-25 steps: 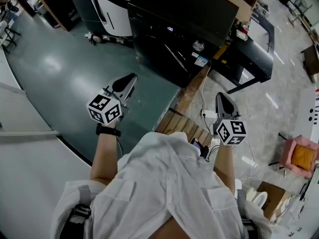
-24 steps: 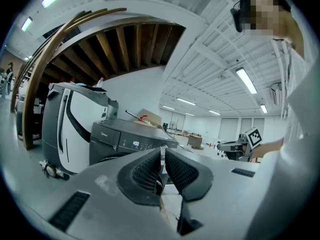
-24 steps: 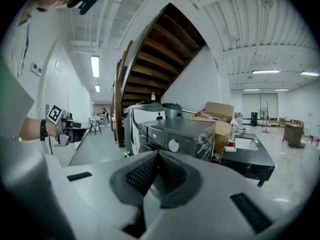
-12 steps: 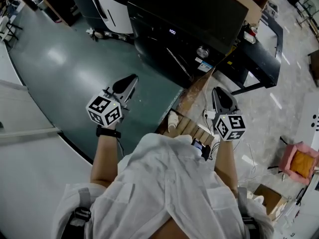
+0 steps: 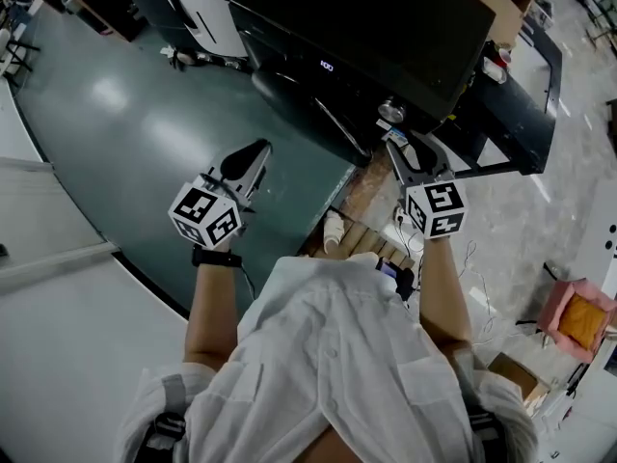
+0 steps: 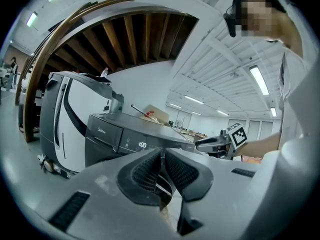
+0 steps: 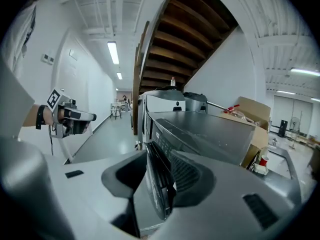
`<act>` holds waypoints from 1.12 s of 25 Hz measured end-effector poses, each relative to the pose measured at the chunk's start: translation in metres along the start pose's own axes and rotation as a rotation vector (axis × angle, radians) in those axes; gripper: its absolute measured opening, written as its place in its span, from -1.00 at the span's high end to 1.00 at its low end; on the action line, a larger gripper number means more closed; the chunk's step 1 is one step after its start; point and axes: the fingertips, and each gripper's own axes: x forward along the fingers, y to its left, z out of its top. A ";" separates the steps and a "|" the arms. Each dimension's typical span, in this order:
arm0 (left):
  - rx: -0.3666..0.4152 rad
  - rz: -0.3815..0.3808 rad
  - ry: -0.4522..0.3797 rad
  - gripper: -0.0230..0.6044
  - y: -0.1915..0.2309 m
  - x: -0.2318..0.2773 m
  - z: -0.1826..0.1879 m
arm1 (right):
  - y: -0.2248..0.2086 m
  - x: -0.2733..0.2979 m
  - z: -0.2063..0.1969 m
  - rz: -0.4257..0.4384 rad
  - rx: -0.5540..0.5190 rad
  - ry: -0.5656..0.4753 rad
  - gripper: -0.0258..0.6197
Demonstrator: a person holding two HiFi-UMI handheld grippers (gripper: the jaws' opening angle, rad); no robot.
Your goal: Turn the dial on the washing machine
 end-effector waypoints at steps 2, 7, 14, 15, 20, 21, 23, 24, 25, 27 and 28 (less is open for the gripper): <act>-0.004 0.004 0.002 0.83 0.004 0.009 -0.001 | -0.005 0.018 0.001 0.008 -0.032 0.020 0.41; -0.020 0.017 0.006 0.83 0.012 0.025 -0.002 | -0.015 0.058 -0.004 0.026 -0.112 0.095 0.33; -0.038 0.018 0.017 0.83 0.020 0.037 -0.007 | -0.024 0.088 -0.015 0.006 -0.204 0.175 0.30; -0.040 0.017 0.018 0.83 0.021 0.038 -0.008 | -0.026 0.090 -0.018 -0.001 -0.214 0.185 0.30; -0.045 0.018 0.018 0.83 0.023 0.041 -0.009 | -0.029 0.087 -0.022 -0.029 -0.220 0.173 0.30; -0.046 0.017 0.018 0.83 0.023 0.042 -0.009 | -0.030 0.085 -0.022 -0.036 -0.210 0.169 0.30; -0.048 0.014 0.018 0.83 0.022 0.042 -0.009 | -0.032 0.081 -0.024 -0.050 -0.186 0.165 0.27; -0.048 0.013 0.018 0.83 0.022 0.042 -0.010 | -0.033 0.079 -0.025 -0.055 -0.173 0.165 0.27; -0.047 0.011 0.018 0.83 0.022 0.043 -0.010 | -0.034 0.077 -0.027 -0.057 -0.161 0.164 0.27; -0.046 0.008 0.018 0.83 0.021 0.044 -0.010 | -0.035 0.074 -0.031 -0.057 -0.144 0.168 0.21; -0.045 0.006 0.018 0.83 0.021 0.045 -0.010 | -0.035 0.073 -0.034 -0.058 -0.138 0.175 0.19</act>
